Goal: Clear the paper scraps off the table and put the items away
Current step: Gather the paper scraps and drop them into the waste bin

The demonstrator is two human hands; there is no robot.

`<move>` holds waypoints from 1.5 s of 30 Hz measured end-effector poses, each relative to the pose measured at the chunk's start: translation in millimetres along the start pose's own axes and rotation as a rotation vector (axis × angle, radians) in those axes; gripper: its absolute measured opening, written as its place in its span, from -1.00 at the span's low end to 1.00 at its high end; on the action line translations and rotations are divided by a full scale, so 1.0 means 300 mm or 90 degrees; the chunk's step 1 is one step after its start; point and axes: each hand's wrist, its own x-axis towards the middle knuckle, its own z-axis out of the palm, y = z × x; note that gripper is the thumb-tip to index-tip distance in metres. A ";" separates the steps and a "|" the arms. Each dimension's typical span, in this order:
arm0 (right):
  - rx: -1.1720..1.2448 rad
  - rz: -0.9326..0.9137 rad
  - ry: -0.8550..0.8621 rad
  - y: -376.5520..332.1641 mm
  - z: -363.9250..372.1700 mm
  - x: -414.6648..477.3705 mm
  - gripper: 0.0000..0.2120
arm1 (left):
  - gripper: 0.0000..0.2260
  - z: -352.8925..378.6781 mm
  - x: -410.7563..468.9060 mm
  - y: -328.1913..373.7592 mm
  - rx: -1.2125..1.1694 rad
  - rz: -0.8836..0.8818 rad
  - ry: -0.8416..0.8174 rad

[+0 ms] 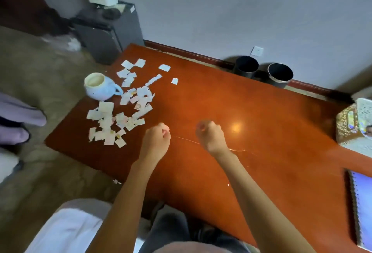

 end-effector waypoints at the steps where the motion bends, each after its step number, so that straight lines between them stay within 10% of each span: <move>1: -0.007 -0.006 -0.025 -0.042 0.051 0.016 -0.76 | -0.76 -0.023 0.013 -0.051 -0.003 -0.021 -0.002; 13: -0.157 -0.056 -0.272 -0.515 0.715 0.187 -0.46 | -0.57 -0.326 0.361 -0.700 0.056 -0.236 0.003; 19: -0.165 0.079 -0.228 -0.553 0.860 0.231 -0.33 | -0.38 -0.293 0.425 -0.818 -0.053 -0.293 -0.085; 31: -0.205 0.075 -0.190 -0.526 0.934 0.345 -0.63 | -0.75 -0.209 0.521 -0.820 0.015 -0.114 -0.072; 45: -0.104 0.139 -0.077 -0.403 0.742 0.449 -0.95 | -0.73 -0.211 0.605 -0.739 -0.057 -0.049 -0.121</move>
